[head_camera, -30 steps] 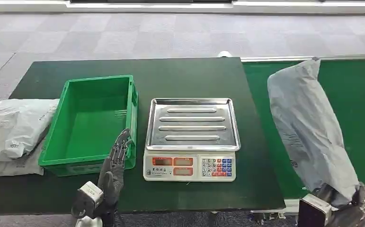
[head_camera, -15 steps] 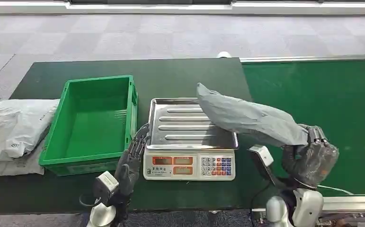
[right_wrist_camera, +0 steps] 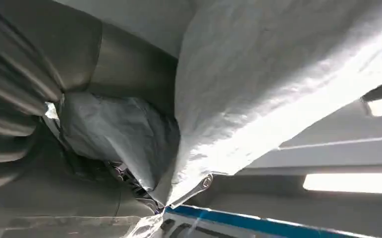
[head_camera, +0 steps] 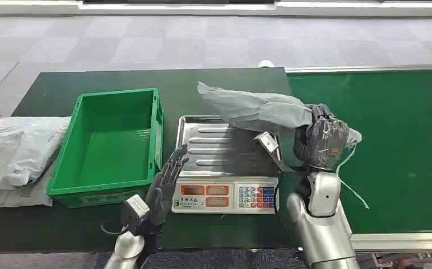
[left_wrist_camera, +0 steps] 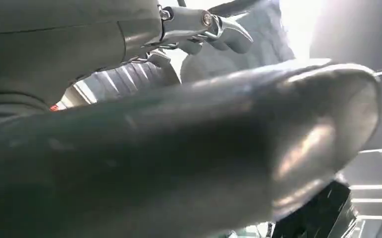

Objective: Moved the parcel from conveyor to table for the left to box.

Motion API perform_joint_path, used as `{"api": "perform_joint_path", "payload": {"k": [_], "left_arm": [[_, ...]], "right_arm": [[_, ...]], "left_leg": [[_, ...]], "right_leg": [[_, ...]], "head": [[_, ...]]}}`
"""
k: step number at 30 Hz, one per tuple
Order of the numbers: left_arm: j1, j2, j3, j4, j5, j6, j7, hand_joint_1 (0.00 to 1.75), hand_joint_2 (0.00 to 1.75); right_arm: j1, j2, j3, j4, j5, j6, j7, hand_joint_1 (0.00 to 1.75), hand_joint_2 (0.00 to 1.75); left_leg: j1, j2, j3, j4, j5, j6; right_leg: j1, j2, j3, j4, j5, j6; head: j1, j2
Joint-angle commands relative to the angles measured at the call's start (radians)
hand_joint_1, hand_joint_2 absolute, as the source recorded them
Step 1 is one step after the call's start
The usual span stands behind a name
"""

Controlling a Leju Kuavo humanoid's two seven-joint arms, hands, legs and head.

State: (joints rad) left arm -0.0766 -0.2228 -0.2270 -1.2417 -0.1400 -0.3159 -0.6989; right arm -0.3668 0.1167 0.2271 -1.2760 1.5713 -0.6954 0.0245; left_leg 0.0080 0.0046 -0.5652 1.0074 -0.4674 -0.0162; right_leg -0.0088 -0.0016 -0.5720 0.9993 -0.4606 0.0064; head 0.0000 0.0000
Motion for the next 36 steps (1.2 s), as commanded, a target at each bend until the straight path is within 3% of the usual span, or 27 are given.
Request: {"api": "perform_joint_path", "payload": {"k": [1,6,12,22,27,29,33,36], "left_arm": [[-0.093,0.035,-0.085,0.137,0.025,0.006,0.001,0.00,0.00],[-0.091,0.025,-0.095,0.116,0.028,0.019,0.001,0.00,0.00],[-0.041,0.036,-0.078,0.040,0.035,0.039,0.001,0.00,0.00],[-0.021,0.044,-0.061,-0.005,0.041,0.042,0.001,0.00,0.00],[0.053,0.071,-0.023,-0.187,0.043,0.125,0.001,0.00,0.00],[0.093,0.078,0.002,-0.258,0.022,0.157,0.001,0.00,0.00],[0.154,0.049,0.066,-0.313,0.004,0.190,0.001,0.00,0.00],[0.177,0.058,0.071,-0.346,0.012,0.206,0.001,0.00,0.00]], "right_arm": [[-0.235,0.016,0.257,0.297,-0.074,-0.003,-0.066,1.75,1.75],[-0.222,0.141,0.425,0.420,-0.069,0.004,-0.030,1.75,1.75],[-0.214,0.193,0.467,0.492,-0.171,0.048,-0.076,1.75,1.75],[-0.206,0.205,0.462,0.548,-0.222,0.033,-0.103,1.75,1.75],[-0.149,0.210,0.427,0.626,-0.262,0.136,-0.104,1.75,1.75],[-0.117,0.204,0.430,0.661,-0.221,0.153,-0.069,1.75,1.75],[-0.055,0.154,0.446,0.605,-0.024,0.218,0.101,1.75,1.75],[-0.014,0.047,0.527,0.472,-0.001,0.290,0.231,1.75,1.75]], "left_leg": [[-0.001,0.002,-0.001,-0.001,0.001,0.000],[0.000,0.007,0.001,-0.003,0.001,-0.001],[0.000,0.002,0.000,-0.001,0.001,-0.002],[0.000,-0.001,-0.003,-0.002,0.002,-0.002],[0.001,0.000,-0.003,-0.001,0.002,-0.002],[0.001,0.001,-0.001,-0.003,0.002,-0.002],[0.001,-0.002,-0.001,-0.002,0.002,-0.002],[0.001,-0.003,-0.003,-0.002,0.001,-0.002]], "right_leg": [[0.000,0.002,-0.002,-0.001,0.002,0.000],[0.001,0.008,-0.002,-0.001,0.003,-0.002],[0.002,0.003,-0.002,0.001,0.000,-0.001],[0.001,0.001,-0.003,-0.001,0.001,-0.001],[0.001,0.001,-0.003,-0.001,0.001,-0.001],[0.001,0.002,-0.001,-0.002,0.001,-0.001],[0.002,-0.001,-0.001,-0.001,-0.001,-0.002],[0.002,-0.002,-0.003,-0.001,-0.001,-0.001]], "head": [[0.000,0.000],[0.000,0.000],[0.000,0.000],[0.000,0.000],[0.000,0.000],[0.000,0.000],[0.000,0.000],[0.000,0.000]]}}
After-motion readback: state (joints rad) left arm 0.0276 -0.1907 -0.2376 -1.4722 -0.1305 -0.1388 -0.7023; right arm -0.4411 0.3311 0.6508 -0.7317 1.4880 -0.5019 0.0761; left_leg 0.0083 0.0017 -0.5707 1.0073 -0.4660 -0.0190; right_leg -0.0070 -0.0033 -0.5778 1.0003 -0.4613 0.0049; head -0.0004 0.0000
